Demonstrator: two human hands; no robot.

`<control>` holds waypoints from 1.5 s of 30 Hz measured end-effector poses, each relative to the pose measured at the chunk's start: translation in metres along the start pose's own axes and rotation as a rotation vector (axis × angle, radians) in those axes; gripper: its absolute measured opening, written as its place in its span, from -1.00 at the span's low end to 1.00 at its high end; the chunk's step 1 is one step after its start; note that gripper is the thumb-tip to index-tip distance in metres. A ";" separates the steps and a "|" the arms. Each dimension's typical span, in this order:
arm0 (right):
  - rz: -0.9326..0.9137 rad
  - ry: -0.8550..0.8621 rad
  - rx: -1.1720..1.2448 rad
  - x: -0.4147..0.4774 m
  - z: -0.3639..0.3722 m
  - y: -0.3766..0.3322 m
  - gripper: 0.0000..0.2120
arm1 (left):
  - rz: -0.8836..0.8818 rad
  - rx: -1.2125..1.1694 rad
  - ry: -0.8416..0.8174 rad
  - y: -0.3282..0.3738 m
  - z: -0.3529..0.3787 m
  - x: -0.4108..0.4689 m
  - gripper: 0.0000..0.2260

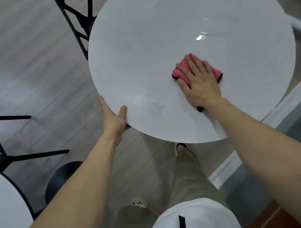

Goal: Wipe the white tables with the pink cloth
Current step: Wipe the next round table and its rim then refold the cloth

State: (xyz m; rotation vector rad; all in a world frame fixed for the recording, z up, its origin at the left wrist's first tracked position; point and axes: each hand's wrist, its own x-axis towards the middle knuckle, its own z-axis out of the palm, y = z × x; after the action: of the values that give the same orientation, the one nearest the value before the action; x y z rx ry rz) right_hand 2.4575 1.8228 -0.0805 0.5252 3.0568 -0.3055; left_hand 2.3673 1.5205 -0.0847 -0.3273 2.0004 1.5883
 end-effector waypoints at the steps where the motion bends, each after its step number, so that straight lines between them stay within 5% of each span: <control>1: 0.068 0.017 0.010 0.001 0.004 -0.022 -0.41 | -0.005 0.008 -0.022 0.000 0.002 -0.003 -0.20; 2: 0.029 0.019 0.011 -0.003 0.011 -0.046 -0.40 | -0.003 0.011 -0.036 0.000 0.002 -0.006 -0.21; 5: -0.652 -0.120 -0.060 -0.031 0.029 -0.087 -0.42 | 0.002 -0.009 -0.052 -0.001 -0.003 -0.008 -0.23; 7: -0.909 -0.141 -0.083 -0.012 0.024 -0.065 -0.45 | -0.002 -0.013 -0.053 -0.002 -0.007 -0.009 -0.21; 12: -0.121 0.000 -0.002 0.083 0.001 -0.022 -0.41 | -0.017 -0.005 -0.063 0.005 -0.001 -0.008 -0.14; 14: -0.023 0.032 0.034 0.076 0.006 -0.053 -0.40 | -0.025 0.012 -0.048 0.006 0.001 -0.009 -0.13; 16: -0.222 0.019 0.036 0.041 0.018 -0.091 -0.42 | -0.022 0.013 -0.028 0.004 -0.003 -0.010 -0.13; 19: -0.846 -0.151 -0.044 0.000 0.028 -0.101 -0.44 | -0.021 0.000 -0.022 0.000 -0.010 -0.007 -0.13; 21: -1.007 -0.177 -0.069 0.037 0.018 -0.077 -0.44 | -0.023 -0.003 -0.019 -0.002 -0.008 -0.007 -0.13; 27: -0.116 -0.033 -0.014 0.162 -0.009 -0.046 -0.40 | -0.042 -0.002 -0.005 0.001 -0.001 -0.008 -0.13; 29: -0.255 -0.029 -0.005 0.127 0.003 -0.080 -0.43 | -0.034 0.002 -0.007 0.001 -0.003 -0.008 -0.14; 32: -0.916 -0.179 -0.056 0.054 0.019 -0.101 -0.45 | -0.042 0.000 -0.004 -0.001 -0.008 -0.009 -0.12; 34: -1.119 -0.226 -0.110 0.067 0.011 -0.086 -0.44 | -0.040 -0.006 -0.003 -0.004 -0.009 -0.009 -0.11; 36: -0.896 -0.164 -0.100 0.117 0.001 -0.066 -0.44 | -0.032 -0.025 -0.007 -0.004 -0.007 -0.007 -0.12; 39: -0.281 -0.038 -0.044 0.172 -0.012 -0.059 -0.41 | -0.036 -0.016 -0.006 0.001 -0.002 -0.006 -0.11; 41: -0.100 0.016 -0.029 0.155 -0.001 -0.091 -0.41 | -0.040 -0.014 0.005 0.002 -0.001 -0.010 -0.11; 45: -0.683 -0.078 -0.008 0.040 0.031 -0.135 -0.44 | -0.030 -0.029 -0.001 -0.001 -0.007 -0.012 -0.09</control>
State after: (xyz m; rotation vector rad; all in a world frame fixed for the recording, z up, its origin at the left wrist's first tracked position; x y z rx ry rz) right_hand 2.3745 1.7056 -0.0878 -0.5400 3.0448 -0.3082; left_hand 2.3758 1.5117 -0.0777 -0.3661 1.9647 1.6004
